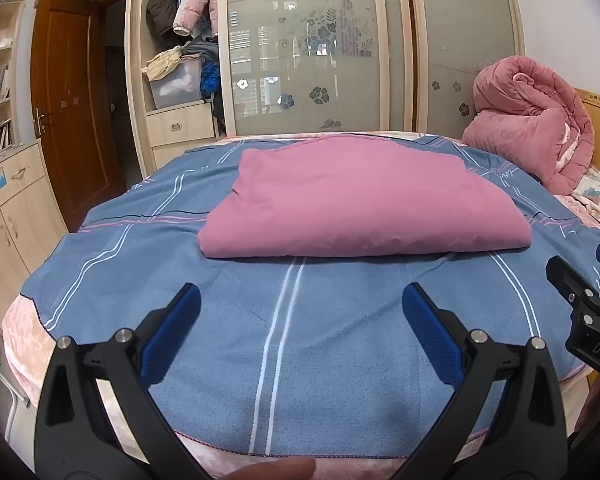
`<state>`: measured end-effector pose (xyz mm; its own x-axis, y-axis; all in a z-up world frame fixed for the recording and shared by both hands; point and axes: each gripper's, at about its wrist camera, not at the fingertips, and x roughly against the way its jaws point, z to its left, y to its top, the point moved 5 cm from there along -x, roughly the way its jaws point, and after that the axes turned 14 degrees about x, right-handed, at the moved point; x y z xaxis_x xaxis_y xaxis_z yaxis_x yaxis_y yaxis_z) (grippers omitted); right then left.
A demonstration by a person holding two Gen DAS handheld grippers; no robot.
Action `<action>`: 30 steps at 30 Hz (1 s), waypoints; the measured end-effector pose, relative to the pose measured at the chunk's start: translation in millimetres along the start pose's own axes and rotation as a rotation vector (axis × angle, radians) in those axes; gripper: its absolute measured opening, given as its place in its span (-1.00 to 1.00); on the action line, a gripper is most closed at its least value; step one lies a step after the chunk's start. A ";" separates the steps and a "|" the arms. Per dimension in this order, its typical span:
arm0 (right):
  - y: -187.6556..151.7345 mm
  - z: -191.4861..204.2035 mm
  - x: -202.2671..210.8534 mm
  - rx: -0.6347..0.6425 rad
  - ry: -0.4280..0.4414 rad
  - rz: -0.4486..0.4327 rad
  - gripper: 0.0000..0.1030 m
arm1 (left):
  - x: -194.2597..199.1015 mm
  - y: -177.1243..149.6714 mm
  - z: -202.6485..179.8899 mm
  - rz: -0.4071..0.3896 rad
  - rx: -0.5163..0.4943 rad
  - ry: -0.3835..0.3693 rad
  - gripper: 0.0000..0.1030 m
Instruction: Fold large clothes
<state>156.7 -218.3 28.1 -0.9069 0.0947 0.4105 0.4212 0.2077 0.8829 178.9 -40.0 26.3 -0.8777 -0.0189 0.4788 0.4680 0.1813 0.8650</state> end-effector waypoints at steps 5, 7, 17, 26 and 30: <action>-0.4 0.5 -0.1 0.000 0.002 0.000 0.97 | 0.0 -0.2 -0.3 0.000 0.003 -0.006 0.96; -0.7 1.0 -0.3 0.000 0.003 0.001 0.97 | -0.3 -0.7 -1.4 0.001 0.002 -0.006 0.96; -0.2 2.2 0.1 0.000 0.004 0.000 0.97 | -0.8 -1.3 -2.2 0.007 -0.003 -0.012 0.96; 0.0 3.8 0.4 0.000 0.004 0.000 0.97 | -0.1 -1.4 -2.0 0.005 -0.004 -0.012 0.96; 0.2 3.9 0.5 0.003 0.004 0.000 0.97 | 0.3 -1.1 -1.7 0.003 -0.005 -0.010 0.96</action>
<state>156.3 -214.5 27.6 -0.9069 0.0910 0.4114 0.4212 0.2101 0.8823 178.3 -41.9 25.7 -0.8773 -0.0082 0.4800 0.4712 0.1765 0.8642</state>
